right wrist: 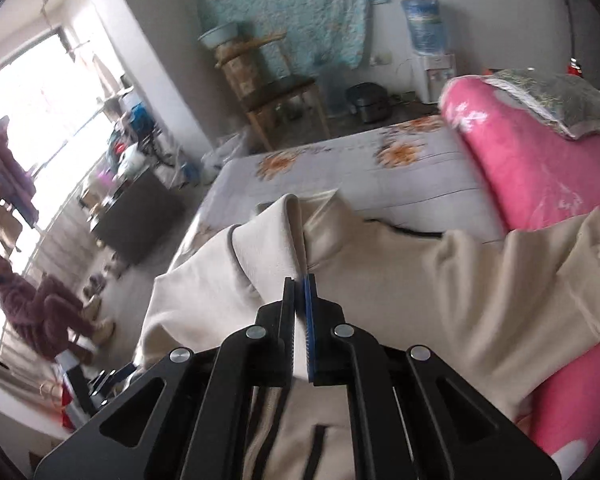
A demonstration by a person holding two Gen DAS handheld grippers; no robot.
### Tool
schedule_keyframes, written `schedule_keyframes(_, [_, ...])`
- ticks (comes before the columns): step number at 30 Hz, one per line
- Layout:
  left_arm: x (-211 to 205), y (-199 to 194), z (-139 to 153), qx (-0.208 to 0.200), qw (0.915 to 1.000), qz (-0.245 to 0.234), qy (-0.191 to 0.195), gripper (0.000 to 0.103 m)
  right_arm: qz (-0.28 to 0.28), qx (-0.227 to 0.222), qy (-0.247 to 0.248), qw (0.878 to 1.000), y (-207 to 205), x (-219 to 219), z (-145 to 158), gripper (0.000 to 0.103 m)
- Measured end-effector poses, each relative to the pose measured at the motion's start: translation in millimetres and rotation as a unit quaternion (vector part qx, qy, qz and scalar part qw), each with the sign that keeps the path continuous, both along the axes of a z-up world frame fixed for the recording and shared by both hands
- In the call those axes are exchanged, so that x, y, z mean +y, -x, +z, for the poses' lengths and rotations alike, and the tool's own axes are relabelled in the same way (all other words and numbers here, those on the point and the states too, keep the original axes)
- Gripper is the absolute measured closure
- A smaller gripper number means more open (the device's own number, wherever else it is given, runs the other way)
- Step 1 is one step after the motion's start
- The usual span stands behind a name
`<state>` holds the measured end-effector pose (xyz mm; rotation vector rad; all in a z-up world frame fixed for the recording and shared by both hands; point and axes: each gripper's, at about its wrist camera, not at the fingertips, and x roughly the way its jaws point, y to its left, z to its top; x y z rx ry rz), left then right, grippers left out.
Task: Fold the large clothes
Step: 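Close the right tool on the other sleeve's cuff, then fold the held sleeve across the chest with the right tool and release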
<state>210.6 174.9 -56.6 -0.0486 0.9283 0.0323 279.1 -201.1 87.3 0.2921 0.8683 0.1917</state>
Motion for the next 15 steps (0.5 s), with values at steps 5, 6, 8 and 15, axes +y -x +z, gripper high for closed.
schedule_keyframes(5, [0.9,1.8,-0.7,-0.002,0.9997,0.018,-0.013,0.058,-0.003,0.073,-0.019,0.997,-22.7,-31.6,-58.8,0.098])
schedule_keyframes(6, [0.7,1.7,-0.8,-0.002,0.9997,0.02,-0.015,0.058,-0.003,0.073,-0.032,0.997,-25.8,-37.7,-62.9,0.098])
schedule_keyframes(8, [1.1,0.7,-0.8,-0.001,0.9995,0.025,-0.019,0.058,-0.005,0.065,-0.06,0.996,-27.5,-50.3,-63.7,0.098])
schedule_keyframes(15, [-2.5,2.0,-0.9,0.0,0.9991,0.031,-0.027,0.057,0.003,0.133,-0.063,0.989,-42.8,-69.7,-115.5,0.097])
